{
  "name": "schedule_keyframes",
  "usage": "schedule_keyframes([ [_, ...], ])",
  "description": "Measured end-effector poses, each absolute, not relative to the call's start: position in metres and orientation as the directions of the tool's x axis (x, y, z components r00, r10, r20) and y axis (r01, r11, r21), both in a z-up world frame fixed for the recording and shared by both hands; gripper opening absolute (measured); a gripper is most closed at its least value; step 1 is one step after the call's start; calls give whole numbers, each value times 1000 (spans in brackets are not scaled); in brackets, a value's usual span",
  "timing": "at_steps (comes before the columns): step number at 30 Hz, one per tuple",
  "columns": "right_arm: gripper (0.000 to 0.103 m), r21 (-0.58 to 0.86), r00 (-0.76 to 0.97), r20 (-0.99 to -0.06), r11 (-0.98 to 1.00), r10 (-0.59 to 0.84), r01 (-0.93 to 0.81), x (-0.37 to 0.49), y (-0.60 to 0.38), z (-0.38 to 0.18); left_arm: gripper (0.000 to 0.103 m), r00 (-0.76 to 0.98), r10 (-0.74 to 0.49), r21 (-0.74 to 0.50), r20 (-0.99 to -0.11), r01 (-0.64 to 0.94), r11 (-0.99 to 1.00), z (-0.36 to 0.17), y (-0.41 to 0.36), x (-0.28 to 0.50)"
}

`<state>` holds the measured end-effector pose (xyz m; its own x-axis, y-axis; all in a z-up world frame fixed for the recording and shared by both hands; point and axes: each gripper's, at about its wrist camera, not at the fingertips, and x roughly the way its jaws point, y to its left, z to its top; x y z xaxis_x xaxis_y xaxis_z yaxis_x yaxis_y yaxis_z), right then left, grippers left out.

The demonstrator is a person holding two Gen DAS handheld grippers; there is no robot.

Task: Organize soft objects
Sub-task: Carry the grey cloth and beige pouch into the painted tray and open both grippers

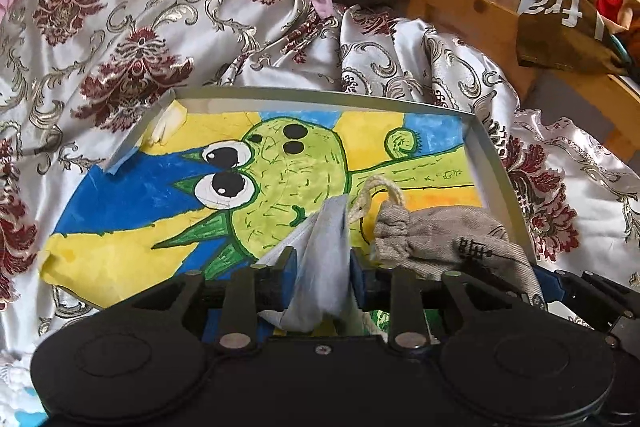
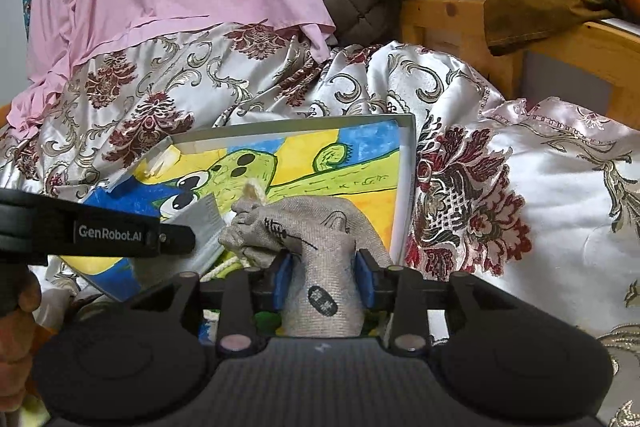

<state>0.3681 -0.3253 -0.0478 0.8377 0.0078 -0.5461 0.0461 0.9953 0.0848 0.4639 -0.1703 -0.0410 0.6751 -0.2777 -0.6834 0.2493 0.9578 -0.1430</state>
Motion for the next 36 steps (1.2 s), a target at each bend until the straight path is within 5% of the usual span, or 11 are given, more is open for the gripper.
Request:
schedule_keyframes([
  [12, 76, 71, 870, -493, 996, -9, 51, 336, -332, -14, 66, 724, -263, -136, -638, 231, 963, -13, -160, 438],
  [23, 95, 96, 919, -394, 994, -1, 43, 270, -323, 33, 79, 801, -295, -175, -522, 237, 955, 28, -126, 365],
  [36, 103, 70, 976, -217, 997, -8, 24, 170, -279, 67, 98, 896, -285, -166, -341, 241, 956, 64, -70, 252],
])
